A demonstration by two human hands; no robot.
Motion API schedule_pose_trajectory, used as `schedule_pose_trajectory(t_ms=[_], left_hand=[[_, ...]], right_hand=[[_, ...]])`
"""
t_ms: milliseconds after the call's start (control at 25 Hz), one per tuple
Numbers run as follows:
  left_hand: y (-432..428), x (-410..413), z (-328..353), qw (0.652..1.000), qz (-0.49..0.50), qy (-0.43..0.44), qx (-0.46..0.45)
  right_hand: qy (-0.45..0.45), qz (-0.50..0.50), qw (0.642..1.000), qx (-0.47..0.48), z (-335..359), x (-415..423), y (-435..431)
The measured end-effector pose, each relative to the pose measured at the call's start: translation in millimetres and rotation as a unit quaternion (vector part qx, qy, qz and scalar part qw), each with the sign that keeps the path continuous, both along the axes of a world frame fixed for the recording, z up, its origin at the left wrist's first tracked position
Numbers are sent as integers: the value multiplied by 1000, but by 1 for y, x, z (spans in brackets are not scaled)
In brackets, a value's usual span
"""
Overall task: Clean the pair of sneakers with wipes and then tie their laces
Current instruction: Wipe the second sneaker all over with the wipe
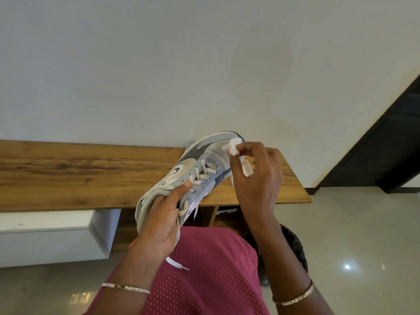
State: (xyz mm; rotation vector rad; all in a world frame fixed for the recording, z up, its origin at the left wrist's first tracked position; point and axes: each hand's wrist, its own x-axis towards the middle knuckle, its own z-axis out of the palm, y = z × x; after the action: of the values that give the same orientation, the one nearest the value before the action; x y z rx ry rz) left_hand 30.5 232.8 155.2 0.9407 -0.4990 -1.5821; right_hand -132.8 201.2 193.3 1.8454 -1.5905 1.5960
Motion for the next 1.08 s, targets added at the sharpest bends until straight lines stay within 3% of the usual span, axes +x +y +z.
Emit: schedule_pose_trajectory(t_ms=[400,560,760,920,1080], left_hand=[[2,-10,-5,999,-32,-29,-3],[1,-11,-9,998,-23,-57,-13],[-2,-7,-8,997,-10,-72,-18],[0,-11,-4,997,-20,-67,-19],[0,-9,0,998,-10,-65,-23]], right_hand=[[68,8,998,6,-14,17,-10],[139,34,990,-1,-16,16,-13],[121,-53,991,-27,-11,-9,-21],[100,-4,995,-25,-18,15,-19],[145,3,989,-26,-15,12,-20]])
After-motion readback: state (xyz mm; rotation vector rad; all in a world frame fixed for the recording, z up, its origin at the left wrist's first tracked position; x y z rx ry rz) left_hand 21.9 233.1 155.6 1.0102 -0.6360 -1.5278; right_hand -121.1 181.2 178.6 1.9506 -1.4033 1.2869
